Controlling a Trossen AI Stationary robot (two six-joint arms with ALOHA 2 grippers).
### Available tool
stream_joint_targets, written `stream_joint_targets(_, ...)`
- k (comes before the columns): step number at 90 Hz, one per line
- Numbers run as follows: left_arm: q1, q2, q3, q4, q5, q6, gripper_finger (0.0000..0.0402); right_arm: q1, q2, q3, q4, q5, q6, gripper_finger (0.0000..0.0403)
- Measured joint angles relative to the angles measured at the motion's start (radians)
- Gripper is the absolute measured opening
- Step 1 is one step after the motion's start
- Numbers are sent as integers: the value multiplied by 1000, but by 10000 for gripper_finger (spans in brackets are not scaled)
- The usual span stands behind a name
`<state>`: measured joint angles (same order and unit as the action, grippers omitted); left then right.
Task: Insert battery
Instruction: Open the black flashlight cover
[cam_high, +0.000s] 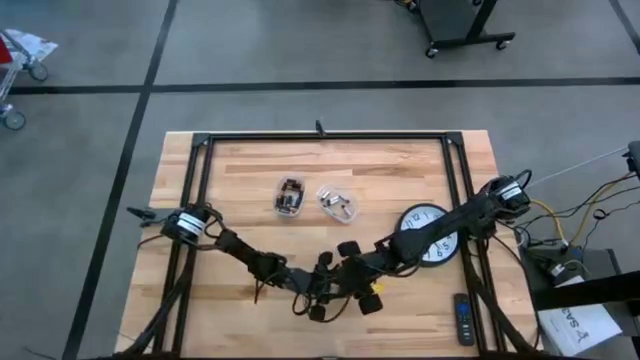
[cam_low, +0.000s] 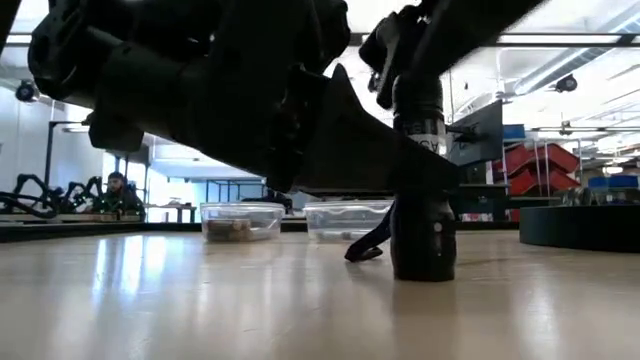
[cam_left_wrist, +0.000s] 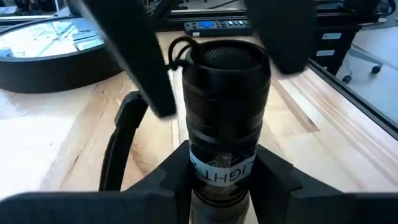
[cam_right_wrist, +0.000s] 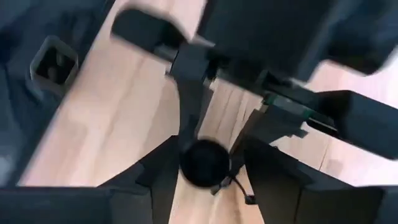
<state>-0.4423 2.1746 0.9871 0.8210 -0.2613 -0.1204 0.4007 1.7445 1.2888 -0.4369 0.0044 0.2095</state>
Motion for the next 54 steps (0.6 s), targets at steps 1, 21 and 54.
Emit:
stream_joint_targets(1, 0, 0, 0, -1, -1, 0, 98, 2, -1, 5, -9, 7, 18, 168)
stream_joint_targets(21, 2, 0, 1, -13, -95, -28, 106, 68, -2, 137, -260, 264, 527, 162)
stream_joint_targets(54, 29, 0, 1, -21, -196, -91, 106, 105, 55, 144, -284, 408, 1043, 114)
